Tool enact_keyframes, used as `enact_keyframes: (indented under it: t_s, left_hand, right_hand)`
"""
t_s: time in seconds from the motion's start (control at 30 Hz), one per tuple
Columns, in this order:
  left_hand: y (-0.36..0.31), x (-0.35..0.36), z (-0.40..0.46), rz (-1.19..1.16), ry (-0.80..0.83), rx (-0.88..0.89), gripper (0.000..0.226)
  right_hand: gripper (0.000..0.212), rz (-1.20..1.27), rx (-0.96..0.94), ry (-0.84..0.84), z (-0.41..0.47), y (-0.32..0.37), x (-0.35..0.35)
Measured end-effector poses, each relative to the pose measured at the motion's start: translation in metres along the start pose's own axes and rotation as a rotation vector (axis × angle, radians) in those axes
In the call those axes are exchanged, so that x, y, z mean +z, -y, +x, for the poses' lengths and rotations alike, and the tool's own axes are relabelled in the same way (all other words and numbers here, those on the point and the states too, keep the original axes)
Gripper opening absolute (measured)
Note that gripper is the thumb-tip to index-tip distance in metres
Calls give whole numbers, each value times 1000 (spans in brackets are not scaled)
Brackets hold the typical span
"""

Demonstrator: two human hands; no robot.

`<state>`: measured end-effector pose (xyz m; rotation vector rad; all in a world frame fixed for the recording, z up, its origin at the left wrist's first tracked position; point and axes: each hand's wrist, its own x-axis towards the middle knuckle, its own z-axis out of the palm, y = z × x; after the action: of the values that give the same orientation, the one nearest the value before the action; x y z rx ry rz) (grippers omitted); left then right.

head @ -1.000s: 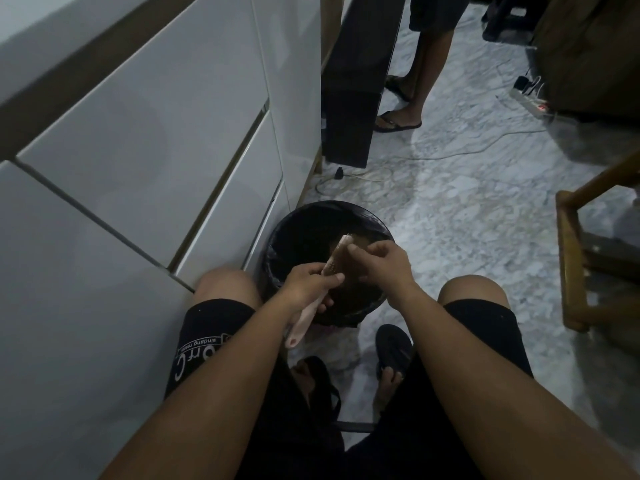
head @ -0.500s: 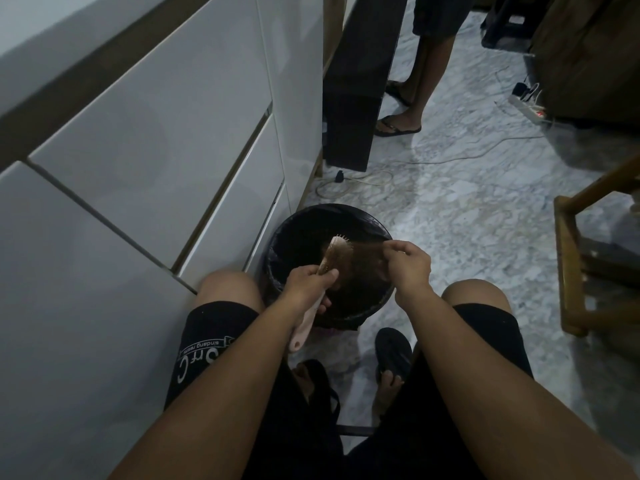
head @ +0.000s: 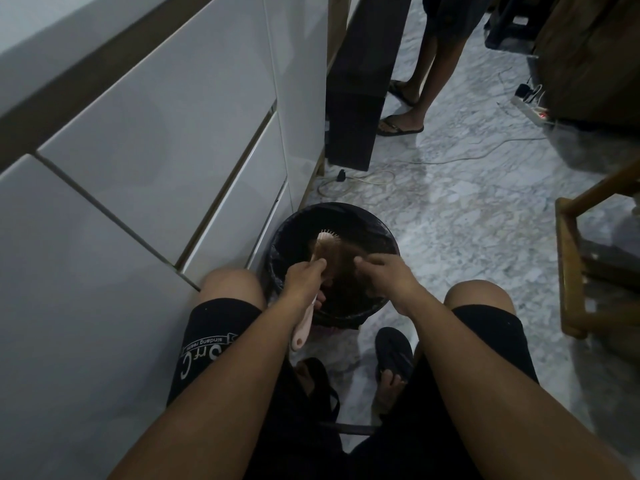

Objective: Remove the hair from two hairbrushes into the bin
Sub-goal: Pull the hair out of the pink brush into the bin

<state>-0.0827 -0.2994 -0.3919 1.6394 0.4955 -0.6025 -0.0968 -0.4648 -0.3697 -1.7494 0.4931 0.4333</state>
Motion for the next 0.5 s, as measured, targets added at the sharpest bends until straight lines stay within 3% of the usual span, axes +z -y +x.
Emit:
enact_keyframes:
  t_s: [0.1,0.2,0.37,0.5]
  left_hand:
    - [1,-1,1,18,-12,17,34]
    - [3,1,2,38,0,29,34]
    - [2,1,1,-36,23,-14,34]
    - [0,3,-2,-16,74,-13,33]
  right_hand:
    - [13,446,130,-126,6,3,-9]
    - [12,661,176,-199,8,3,-18]
    - [21,606,133,-205,7,1,-15]
    - [64,509,10,-61,5,0,-12]
